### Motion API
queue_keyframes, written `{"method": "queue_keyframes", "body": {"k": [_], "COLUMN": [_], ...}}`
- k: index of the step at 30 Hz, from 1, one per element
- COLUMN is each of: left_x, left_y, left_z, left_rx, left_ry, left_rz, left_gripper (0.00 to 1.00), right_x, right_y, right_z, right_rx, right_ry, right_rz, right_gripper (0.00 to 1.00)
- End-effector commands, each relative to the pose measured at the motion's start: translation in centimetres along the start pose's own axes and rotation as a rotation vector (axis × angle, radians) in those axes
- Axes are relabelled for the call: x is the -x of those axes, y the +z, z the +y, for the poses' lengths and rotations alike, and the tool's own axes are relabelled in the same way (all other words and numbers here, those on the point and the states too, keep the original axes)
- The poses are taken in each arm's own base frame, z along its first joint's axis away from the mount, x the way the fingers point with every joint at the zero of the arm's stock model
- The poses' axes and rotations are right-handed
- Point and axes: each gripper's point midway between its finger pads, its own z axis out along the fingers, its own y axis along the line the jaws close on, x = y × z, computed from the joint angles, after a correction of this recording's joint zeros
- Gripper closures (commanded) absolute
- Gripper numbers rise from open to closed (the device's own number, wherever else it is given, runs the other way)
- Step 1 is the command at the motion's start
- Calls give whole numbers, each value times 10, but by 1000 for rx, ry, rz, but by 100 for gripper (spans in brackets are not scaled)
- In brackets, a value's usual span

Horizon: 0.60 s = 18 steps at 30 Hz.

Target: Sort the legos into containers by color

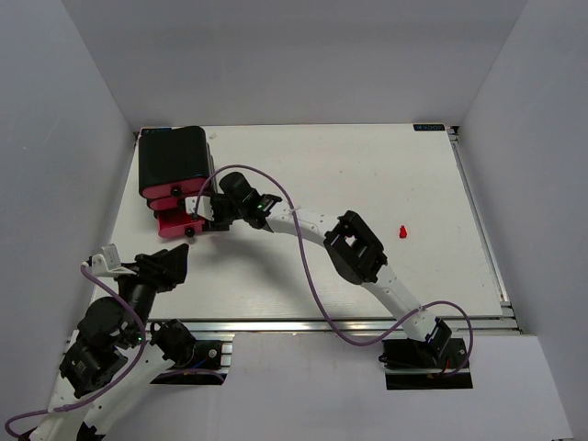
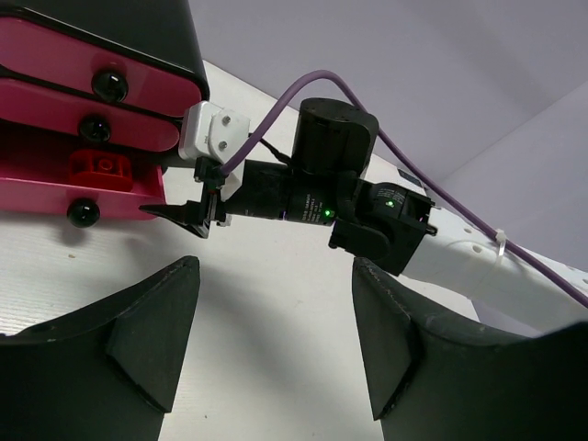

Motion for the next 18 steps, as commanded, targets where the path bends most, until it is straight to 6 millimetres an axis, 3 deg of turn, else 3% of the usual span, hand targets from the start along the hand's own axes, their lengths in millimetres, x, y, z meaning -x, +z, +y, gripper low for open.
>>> {"method": "queue_keyframes", "body": {"k": [1,7,11,18], "left_x": [9,11,11,11], "left_y": [-7,-8,-8,-9], "left_z": [1,1,2,3], "left_rx": [-19,-20,-21,-18], "left_ry": [-36,-42,-46,-45], "left_rz": [-41,-48,-52,-53], "left_gripper": [23,23,23,23], "right_x": [10,-2,-5,5], "right_y": [7,12,10,-2], "right_z": [-3,6,15,26], "right_rx": [-5,20,62,125], "right_ry": [-11,-18,-7,2], "right_rz": [-41,-29,-28,-44], "right_gripper": [40,48,64,81]}}
